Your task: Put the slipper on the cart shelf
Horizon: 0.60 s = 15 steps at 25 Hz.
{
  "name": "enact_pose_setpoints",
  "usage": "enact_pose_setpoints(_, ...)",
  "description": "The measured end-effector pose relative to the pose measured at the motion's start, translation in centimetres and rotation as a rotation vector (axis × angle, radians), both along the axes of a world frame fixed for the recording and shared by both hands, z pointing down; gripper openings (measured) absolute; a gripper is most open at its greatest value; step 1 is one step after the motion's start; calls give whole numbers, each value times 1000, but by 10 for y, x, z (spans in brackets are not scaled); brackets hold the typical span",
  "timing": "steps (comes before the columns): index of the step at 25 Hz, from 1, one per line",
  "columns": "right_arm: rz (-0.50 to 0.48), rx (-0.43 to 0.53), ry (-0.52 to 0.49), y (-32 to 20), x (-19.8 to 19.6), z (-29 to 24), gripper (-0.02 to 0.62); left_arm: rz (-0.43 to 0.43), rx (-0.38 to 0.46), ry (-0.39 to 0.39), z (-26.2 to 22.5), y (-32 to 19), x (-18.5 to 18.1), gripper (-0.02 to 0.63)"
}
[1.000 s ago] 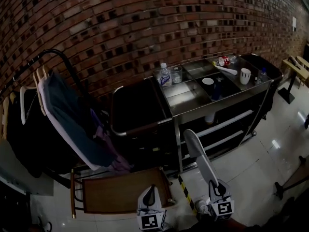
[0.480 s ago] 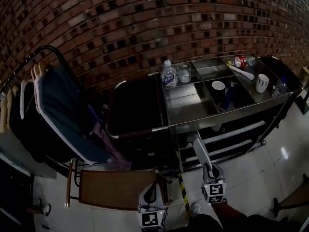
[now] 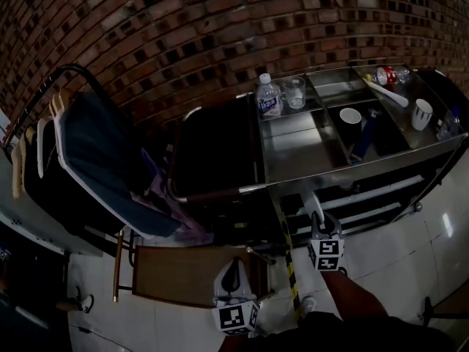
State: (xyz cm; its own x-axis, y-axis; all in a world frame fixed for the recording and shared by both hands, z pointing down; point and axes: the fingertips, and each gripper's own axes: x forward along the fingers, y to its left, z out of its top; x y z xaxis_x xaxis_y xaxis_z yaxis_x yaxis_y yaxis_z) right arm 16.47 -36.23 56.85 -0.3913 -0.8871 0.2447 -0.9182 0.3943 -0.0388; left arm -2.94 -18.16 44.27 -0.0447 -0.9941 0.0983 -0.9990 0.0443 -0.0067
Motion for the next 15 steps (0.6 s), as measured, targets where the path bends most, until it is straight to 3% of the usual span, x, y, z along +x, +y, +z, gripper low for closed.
enact_pose_setpoints(9,80,-101,-88,-35,-7,23,58,11,-26,16,25,-11,9,17)
enact_pose_setpoints(15,132,-151,-77,-49,-12,43,62,35,-44,21,27,-15,15,17)
